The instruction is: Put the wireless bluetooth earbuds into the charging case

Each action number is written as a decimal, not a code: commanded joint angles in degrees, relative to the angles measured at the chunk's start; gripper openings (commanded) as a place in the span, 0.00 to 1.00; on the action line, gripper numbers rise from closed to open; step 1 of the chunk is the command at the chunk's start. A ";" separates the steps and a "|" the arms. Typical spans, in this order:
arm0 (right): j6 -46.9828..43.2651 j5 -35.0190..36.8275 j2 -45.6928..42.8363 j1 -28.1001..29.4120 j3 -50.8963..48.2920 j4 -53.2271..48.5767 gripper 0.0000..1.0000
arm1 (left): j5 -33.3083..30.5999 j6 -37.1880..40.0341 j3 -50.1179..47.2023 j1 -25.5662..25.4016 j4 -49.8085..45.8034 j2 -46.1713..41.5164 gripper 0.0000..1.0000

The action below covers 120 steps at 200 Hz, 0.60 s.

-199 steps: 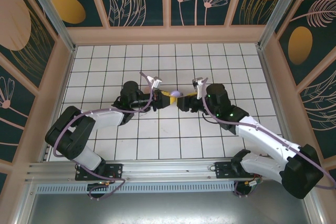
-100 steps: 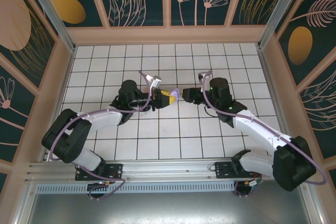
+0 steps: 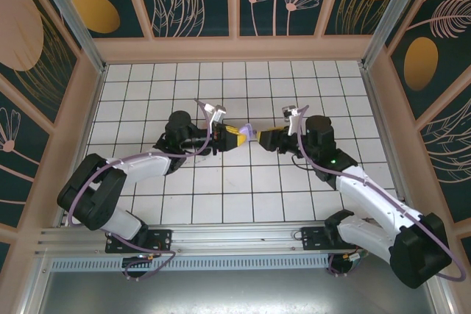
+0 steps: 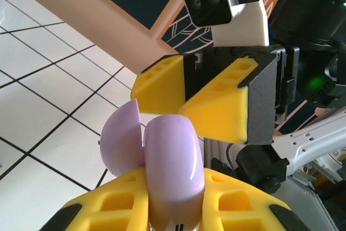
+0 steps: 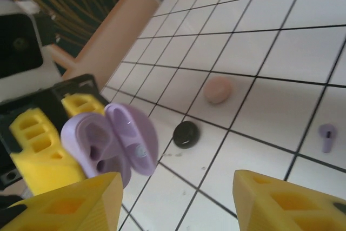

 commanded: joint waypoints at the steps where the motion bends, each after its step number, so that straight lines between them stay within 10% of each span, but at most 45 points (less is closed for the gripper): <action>1: -0.11 -6.35 0.81 -0.16 -0.68 3.55 0.52 | 2.43 -0.58 1.94 -0.15 2.24 0.64 0.00; 120: 0.02 -7.02 5.34 0.28 2.31 5.66 0.43 | 3.93 -1.54 2.59 -0.12 2.27 1.00 0.00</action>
